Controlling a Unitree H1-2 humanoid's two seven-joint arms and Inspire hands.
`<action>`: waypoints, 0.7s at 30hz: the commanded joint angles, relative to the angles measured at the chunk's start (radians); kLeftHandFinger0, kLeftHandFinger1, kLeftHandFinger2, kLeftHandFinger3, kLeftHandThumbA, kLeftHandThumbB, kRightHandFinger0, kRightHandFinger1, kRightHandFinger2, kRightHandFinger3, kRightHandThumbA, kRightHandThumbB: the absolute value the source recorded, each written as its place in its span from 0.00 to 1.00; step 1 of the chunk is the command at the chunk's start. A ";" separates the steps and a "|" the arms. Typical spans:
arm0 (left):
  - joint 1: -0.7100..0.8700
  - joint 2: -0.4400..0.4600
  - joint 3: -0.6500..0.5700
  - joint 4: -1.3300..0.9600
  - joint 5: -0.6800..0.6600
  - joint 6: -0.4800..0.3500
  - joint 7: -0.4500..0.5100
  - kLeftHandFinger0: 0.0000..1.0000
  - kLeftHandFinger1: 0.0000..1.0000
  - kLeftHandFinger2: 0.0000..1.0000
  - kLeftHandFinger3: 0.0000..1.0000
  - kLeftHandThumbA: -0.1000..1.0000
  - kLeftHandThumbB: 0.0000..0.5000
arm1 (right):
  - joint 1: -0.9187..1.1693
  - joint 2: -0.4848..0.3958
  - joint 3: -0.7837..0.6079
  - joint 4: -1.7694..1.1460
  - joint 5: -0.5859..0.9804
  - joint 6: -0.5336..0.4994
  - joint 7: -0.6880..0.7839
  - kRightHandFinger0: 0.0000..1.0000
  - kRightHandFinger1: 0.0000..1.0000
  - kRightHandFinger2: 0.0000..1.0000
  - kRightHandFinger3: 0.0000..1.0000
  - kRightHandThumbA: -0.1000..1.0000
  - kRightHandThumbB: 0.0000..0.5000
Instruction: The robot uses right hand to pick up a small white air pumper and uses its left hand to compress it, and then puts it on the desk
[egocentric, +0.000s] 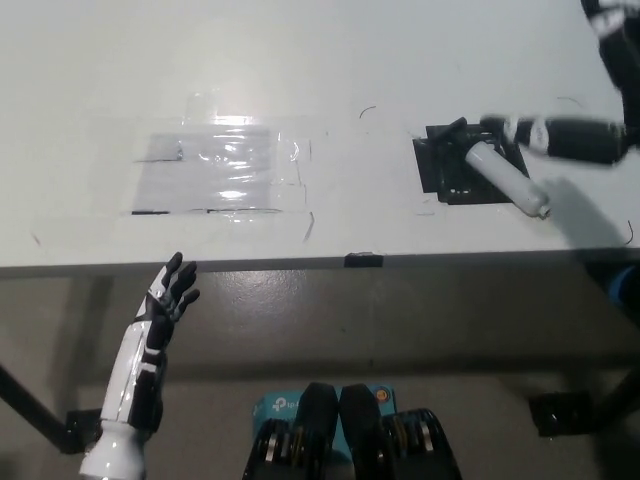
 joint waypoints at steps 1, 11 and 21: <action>-0.058 0.026 0.005 0.038 -0.021 -0.070 -0.016 1.00 1.00 1.00 1.00 1.00 0.28 | 0.150 0.119 -0.049 -0.168 0.122 -0.093 -0.158 1.00 1.00 1.00 1.00 1.00 0.49; -0.042 0.040 0.007 0.072 -0.006 -0.095 -0.008 1.00 1.00 1.00 1.00 1.00 0.28 | 0.337 0.227 -0.002 0.120 0.061 -0.247 -0.228 1.00 1.00 1.00 1.00 1.00 0.52; -0.011 0.045 -0.011 0.076 0.020 -0.104 -0.012 1.00 1.00 1.00 1.00 1.00 0.25 | 0.396 0.260 0.040 0.413 0.048 -0.316 -0.306 1.00 1.00 1.00 1.00 1.00 0.54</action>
